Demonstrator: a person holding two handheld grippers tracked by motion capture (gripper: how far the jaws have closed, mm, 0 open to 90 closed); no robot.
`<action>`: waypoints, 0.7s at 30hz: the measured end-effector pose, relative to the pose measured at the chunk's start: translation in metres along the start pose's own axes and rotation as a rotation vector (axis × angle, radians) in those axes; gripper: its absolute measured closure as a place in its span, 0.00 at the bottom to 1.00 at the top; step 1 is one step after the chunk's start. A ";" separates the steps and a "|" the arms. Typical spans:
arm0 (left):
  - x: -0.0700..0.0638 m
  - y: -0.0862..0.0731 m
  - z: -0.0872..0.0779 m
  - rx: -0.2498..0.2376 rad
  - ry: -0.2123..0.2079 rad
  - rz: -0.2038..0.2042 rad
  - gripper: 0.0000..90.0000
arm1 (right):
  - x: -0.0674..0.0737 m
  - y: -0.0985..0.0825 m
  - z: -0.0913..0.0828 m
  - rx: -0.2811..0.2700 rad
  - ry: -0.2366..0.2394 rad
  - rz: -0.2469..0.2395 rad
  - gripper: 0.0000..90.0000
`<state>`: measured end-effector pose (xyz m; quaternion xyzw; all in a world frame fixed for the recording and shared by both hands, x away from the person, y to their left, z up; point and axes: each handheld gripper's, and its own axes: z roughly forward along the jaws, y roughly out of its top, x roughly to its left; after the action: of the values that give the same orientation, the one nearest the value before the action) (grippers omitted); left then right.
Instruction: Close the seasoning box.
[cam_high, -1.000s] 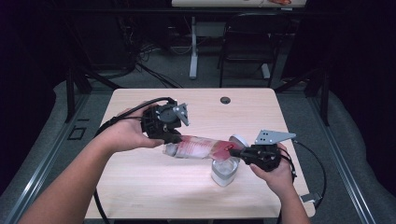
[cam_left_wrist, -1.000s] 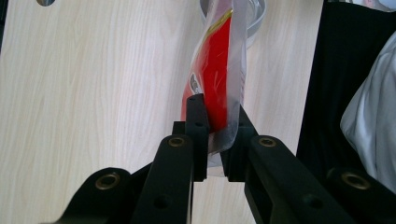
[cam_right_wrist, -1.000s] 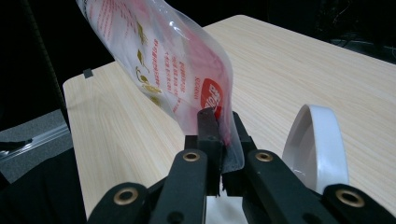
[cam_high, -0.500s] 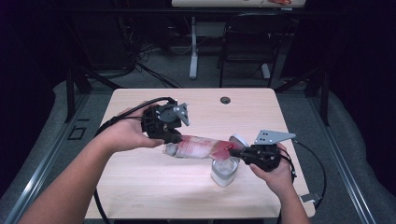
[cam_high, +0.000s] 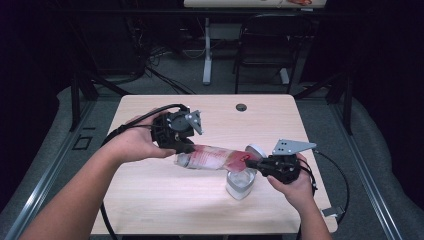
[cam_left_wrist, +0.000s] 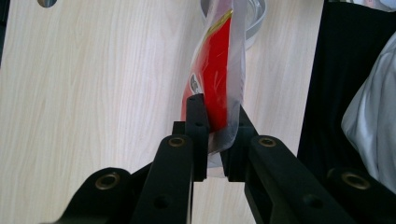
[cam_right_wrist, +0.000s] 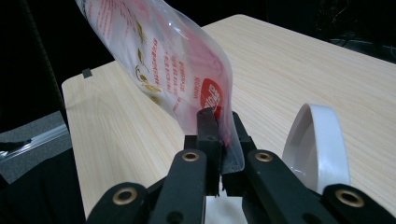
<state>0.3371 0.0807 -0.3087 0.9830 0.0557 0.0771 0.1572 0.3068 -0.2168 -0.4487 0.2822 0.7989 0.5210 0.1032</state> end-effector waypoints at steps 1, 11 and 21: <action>0.000 0.000 0.000 0.000 -0.001 -0.001 0.93 | 0.000 0.000 0.000 0.001 -0.001 -0.001 0.98; 0.000 0.000 0.000 0.001 -0.001 0.002 0.93 | 0.000 0.000 0.001 0.001 -0.002 0.000 0.99; 0.000 0.000 0.000 -0.002 -0.001 0.002 0.93 | 0.000 0.000 0.001 0.002 -0.005 -0.002 0.98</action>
<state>0.3371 0.0804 -0.3083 0.9829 0.0547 0.0769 0.1582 0.3069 -0.2160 -0.4493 0.2828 0.7995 0.5194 0.1051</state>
